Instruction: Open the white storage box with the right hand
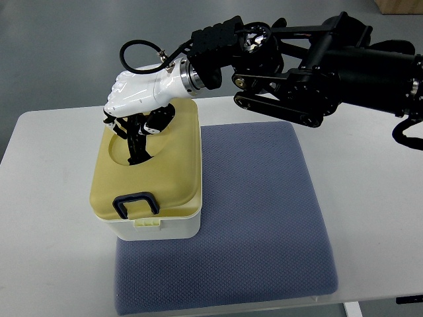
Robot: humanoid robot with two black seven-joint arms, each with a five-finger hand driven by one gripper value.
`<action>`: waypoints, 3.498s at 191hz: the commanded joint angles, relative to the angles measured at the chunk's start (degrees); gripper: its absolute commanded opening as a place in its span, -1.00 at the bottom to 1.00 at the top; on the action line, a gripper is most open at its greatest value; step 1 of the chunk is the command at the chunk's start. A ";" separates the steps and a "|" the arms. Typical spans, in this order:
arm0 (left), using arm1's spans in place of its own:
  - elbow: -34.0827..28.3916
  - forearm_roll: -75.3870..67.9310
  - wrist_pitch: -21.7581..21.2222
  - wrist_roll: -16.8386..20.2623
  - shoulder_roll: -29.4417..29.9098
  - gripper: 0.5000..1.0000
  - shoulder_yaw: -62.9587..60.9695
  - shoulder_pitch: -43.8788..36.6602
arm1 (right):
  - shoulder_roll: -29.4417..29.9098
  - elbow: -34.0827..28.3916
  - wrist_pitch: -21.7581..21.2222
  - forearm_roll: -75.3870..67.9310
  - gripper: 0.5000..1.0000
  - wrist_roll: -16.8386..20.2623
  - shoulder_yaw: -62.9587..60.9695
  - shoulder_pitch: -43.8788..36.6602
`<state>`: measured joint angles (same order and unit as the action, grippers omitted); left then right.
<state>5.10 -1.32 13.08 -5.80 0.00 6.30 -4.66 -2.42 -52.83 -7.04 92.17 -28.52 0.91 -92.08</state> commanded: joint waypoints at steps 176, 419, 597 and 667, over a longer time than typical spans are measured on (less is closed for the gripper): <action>0.00 0.00 0.01 0.00 0.00 1.00 -0.06 0.00 | -37.04 -6.41 13.54 2.48 -1.00 -6.48 -10.05 21.85; 0.00 0.00 0.01 0.00 0.00 1.00 -0.06 0.00 | -31.33 -7.99 24.00 2.57 0.72 -6.48 -3.81 32.23; 0.00 0.00 0.01 0.00 0.00 1.00 -0.06 0.00 | -32.73 -8.96 -4.56 -40.76 0.72 -6.48 -16.64 28.54; 0.00 0.00 0.01 0.00 0.00 1.00 0.03 0.00 | -27.90 -5.09 -10.54 -88.92 0.72 9.80 -18.92 34.95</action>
<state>5.10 -1.32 13.08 -5.79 0.00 6.30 -4.66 -31.79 -58.86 -15.41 14.67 -24.10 -17.97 -58.52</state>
